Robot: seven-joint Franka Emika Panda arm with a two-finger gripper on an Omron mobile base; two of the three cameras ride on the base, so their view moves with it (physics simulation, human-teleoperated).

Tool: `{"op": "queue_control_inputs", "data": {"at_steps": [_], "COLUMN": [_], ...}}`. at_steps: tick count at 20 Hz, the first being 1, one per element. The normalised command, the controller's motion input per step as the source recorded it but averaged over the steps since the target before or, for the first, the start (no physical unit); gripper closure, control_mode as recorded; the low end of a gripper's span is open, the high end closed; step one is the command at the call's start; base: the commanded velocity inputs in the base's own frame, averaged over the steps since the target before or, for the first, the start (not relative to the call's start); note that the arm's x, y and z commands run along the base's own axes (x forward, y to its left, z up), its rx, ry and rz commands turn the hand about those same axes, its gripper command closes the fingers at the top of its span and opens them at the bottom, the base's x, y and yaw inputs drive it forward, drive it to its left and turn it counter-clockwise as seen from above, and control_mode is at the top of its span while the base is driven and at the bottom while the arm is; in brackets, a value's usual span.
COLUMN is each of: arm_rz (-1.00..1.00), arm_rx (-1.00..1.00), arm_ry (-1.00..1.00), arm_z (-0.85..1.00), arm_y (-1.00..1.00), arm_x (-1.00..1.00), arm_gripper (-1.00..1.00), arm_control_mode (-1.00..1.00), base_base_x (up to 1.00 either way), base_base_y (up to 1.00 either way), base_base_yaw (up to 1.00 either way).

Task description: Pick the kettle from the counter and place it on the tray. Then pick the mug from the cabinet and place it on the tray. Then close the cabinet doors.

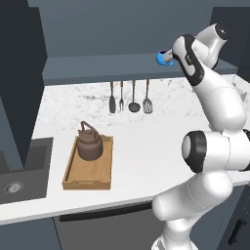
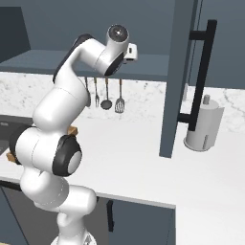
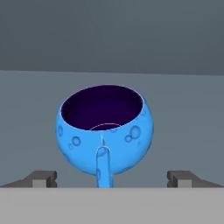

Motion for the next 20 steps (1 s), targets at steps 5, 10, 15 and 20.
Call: {"op": "queue_control_inputs", "data": {"at_steps": [5,10,15,20], "arm_rz": [0.0,0.02,0.03,0.09], "arm_rx": [0.0,0.0,0.0,0.0], "arm_ry": [0.0,0.0,0.0,-0.07], "arm_z": [-0.02,-0.09,-0.11,-0.01], "arm_y": [0.0,0.0,0.0,-0.02], "arm_x": [0.02,0.16,0.07,-0.05], "arm_gripper": [1.0,1.0,1.0,1.0], "arm_control_mode": [-1.0,-1.0,-1.0,-1.0], "base_base_x": [0.0,0.0,0.0,0.0], "base_base_y": [0.0,0.0,0.0,0.0], "base_base_yaw": [0.0,0.0,0.0,0.0]}}
